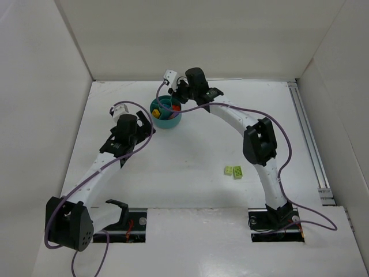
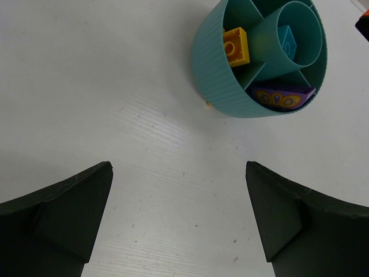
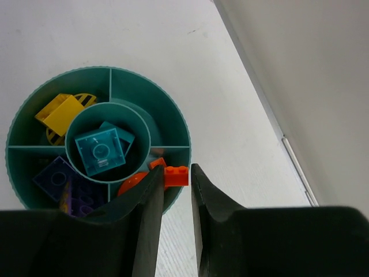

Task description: Sort the legos into containers by color

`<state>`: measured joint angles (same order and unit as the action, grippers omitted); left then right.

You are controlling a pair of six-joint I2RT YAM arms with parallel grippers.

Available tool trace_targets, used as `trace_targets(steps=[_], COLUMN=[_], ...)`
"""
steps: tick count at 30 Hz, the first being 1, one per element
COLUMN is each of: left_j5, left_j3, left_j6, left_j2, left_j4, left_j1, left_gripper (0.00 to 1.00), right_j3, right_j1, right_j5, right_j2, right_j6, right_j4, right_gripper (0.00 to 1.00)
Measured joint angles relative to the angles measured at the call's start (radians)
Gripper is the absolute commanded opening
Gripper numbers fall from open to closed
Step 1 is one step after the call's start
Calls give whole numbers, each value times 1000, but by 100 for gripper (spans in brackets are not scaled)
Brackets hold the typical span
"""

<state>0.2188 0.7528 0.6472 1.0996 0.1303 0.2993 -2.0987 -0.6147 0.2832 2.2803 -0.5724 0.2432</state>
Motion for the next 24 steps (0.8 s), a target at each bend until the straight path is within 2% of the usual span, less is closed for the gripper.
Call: trace_targets(steps=[4,8,10,11,16,18,19,24], left_j5=[-11,-30,-42,-54,-116,-135,-143,-178], left_j3=[0,0,0,0,0,0,0,5], left_j6=[-5,-12,-14,-18,-31,-35,-38,-70], left_j2=[0,0,0,0,0,0,0,0], left_j4=[-9,-12,-13,-14,-20,-23,-23,-28], left_j1=[0,0,0,0,0,0,0,30], left_gripper=[99,99,99,99,99,99,99,99], right_j3=[-1,-1,-1,0,10,34,54,226], right_j1=[1,1,1,2,7,7,7,22], right_j5=[9,15,16,16,12,11,8,-36], right_j2=[18,19,19,19,11,-9,-27,-189], right_j6=[-2,-6,-5,-7,-7,-7,-7,3], right_j4=[-5,-6,-10,-9,-11,-10,-10,-21], right_gripper=[43,59,62,69,74,74,83,98])
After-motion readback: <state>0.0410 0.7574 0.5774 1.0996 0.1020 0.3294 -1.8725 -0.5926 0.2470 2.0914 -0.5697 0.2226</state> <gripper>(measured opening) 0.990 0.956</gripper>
